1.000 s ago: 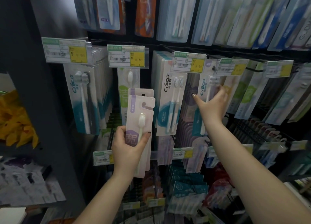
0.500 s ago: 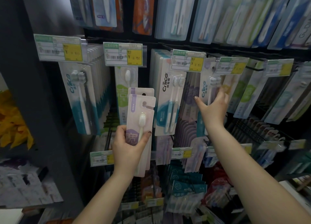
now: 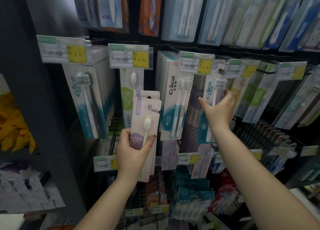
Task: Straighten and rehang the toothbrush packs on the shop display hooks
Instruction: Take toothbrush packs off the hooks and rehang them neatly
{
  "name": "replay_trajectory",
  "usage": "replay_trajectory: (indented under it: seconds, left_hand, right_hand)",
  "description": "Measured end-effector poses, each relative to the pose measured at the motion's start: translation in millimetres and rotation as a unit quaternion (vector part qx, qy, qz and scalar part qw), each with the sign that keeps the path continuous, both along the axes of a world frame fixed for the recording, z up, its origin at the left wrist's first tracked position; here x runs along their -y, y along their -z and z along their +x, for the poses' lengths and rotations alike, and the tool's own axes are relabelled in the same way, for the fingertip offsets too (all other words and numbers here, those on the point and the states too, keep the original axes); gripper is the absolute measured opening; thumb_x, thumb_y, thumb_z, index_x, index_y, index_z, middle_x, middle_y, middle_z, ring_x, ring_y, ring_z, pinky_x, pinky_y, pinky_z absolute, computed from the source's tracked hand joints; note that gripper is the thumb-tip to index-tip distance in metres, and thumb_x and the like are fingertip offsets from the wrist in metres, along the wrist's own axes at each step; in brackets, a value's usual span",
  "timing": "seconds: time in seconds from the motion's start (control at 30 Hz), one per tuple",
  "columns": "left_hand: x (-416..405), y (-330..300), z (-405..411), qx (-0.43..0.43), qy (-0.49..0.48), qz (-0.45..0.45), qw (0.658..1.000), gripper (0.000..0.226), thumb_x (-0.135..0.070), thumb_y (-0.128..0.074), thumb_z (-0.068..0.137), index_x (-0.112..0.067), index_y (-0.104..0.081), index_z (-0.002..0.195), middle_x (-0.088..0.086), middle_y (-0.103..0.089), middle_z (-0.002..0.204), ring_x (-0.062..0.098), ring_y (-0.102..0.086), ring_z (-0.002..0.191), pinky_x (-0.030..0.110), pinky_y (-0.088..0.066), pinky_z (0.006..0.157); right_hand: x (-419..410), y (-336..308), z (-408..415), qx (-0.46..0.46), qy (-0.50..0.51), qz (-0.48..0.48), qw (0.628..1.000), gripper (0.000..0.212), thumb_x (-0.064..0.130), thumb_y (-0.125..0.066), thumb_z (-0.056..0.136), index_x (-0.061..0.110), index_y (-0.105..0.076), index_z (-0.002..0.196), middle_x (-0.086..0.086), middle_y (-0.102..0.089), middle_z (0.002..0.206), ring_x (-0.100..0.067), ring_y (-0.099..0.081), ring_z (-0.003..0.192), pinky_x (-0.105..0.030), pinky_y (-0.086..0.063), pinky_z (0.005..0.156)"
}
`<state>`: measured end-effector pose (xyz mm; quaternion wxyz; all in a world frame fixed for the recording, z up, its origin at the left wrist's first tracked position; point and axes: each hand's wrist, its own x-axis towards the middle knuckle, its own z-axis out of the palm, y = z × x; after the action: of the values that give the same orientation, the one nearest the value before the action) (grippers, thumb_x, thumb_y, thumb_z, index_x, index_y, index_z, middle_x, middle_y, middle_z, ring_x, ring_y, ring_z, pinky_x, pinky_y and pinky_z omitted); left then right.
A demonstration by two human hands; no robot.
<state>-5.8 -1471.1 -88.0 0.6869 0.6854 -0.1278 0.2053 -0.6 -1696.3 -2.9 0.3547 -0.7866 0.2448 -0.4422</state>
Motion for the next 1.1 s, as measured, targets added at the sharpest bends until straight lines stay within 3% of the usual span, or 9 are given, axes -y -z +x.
replay_trajectory:
  seconds: [0.27, 0.47, 0.7, 0.8, 0.93, 1.1]
  left_hand:
    - [1, 2, 0, -0.004, -0.001, 0.011, 1.000, 0.034, -0.023, -0.078, 0.070, -0.024, -0.046, 0.079, -0.004, -0.056, 0.075, -0.001, -0.053, 0.064, 0.011, -0.045, 0.056]
    - [4, 1, -2, -0.013, 0.011, 0.004, 1.000, 0.033, -0.021, -0.077, 0.071, -0.022, -0.046, 0.079, -0.004, -0.055, 0.073, -0.001, -0.051, 0.060, 0.022, -0.047, 0.058]
    - [5, 2, 0, -0.020, 0.018, -0.002, 1.000, 0.033, -0.023, -0.078, 0.070, -0.020, -0.047, 0.081, -0.001, -0.056, 0.074, 0.008, -0.053, 0.064, 0.037, -0.052, 0.063]
    - [4, 3, 1, -0.022, 0.014, 0.001, 1.000, 0.033, -0.023, -0.078, 0.070, -0.021, -0.047, 0.081, -0.001, -0.057, 0.075, 0.009, -0.054, 0.066, 0.036, -0.053, 0.063]
    - [4, 4, 1, -0.020, 0.012, 0.001, 1.000, 0.033, -0.023, -0.078, 0.070, -0.022, -0.046, 0.080, -0.003, -0.056, 0.075, 0.000, -0.052, 0.061, 0.029, -0.051, 0.060]
    - [9, 5, 1, -0.013, 0.008, 0.003, 1.000, 0.034, -0.023, -0.078, 0.069, -0.024, -0.045, 0.078, -0.004, -0.055, 0.073, 0.005, -0.052, 0.063, 0.025, -0.047, 0.059]
  right_hand:
    - [5, 2, -2, 0.000, -0.022, 0.010, 1.000, 0.083, 0.036, -0.071, 0.079, 0.010, -0.026, 0.143, -0.008, -0.031, 0.144, -0.021, -0.033, 0.132, -0.025, -0.028, 0.100]
    - [12, 0, -4, -0.002, -0.019, -0.012, 1.000, 0.083, 0.034, -0.071, 0.079, 0.009, -0.026, 0.144, -0.007, -0.030, 0.146, -0.019, -0.031, 0.133, -0.016, -0.021, 0.093]
    - [1, -1, -2, 0.010, -0.008, -0.011, 1.000, 0.084, 0.035, -0.071, 0.079, 0.006, -0.025, 0.143, -0.010, -0.031, 0.145, -0.021, -0.032, 0.133, -0.023, -0.027, 0.102]
    - [-1, 3, -3, 0.022, -0.005, -0.006, 1.000, 0.085, 0.034, -0.073, 0.078, 0.006, -0.024, 0.142, -0.010, -0.032, 0.143, -0.021, -0.031, 0.133, -0.019, -0.024, 0.099]
    - [-2, 6, -5, 0.031, -0.002, -0.027, 0.999, 0.086, 0.034, -0.074, 0.076, 0.008, -0.025, 0.140, -0.008, -0.033, 0.140, -0.019, -0.031, 0.130, -0.022, -0.026, 0.103]
    - [-4, 9, -11, 0.028, -0.009, -0.047, 0.998, 0.084, 0.035, -0.074, 0.076, 0.012, -0.026, 0.141, -0.007, -0.032, 0.141, -0.019, -0.031, 0.130, -0.028, -0.027, 0.107]
